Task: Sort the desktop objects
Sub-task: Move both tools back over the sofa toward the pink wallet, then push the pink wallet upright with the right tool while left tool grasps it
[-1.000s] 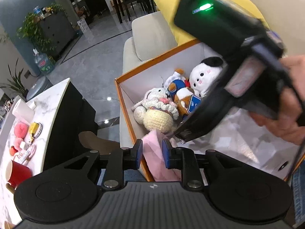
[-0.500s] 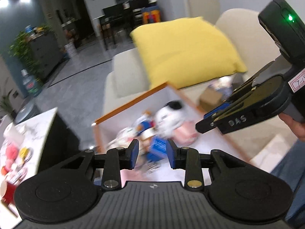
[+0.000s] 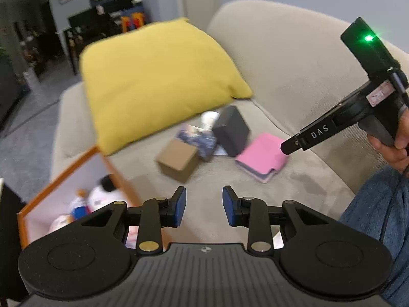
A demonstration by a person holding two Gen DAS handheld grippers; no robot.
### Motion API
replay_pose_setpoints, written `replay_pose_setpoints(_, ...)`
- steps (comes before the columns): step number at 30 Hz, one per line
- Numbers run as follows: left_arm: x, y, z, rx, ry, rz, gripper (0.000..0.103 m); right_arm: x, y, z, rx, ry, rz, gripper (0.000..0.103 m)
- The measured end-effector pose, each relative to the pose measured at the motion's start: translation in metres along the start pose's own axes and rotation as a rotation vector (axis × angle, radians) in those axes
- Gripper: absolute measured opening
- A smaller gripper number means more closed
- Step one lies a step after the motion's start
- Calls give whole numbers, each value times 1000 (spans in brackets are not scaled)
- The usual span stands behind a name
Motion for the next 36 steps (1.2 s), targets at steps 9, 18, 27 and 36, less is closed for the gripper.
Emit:
replay_pose_setpoints(9,35,-38,-87,-39,147,7,36,17,-56,-54,-36,160,-10,63)
replay_pose_setpoints(18,57,-55,-150,-66,239,22,36,35,-82,-92,60,253,-62,68)
replay_pose_setpoints(27,51,-64,-178,-73,300,23,30,28,-97,-115,206,310,-213,77)
replay_pose_setpoints(36,55,-73,-182,-61,293,12,27,30,-89,-103,193,313,-204,55)
Point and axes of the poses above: each gripper's, at about its wrist camera, not at the fingertips, and z roughly against the way its jaws point, y to its left, x to its top, the point moved 2 cm from there along -z, roughly the way its jaws point, and after that the axes turned 3 degrees about x, right-handed, at the moved point
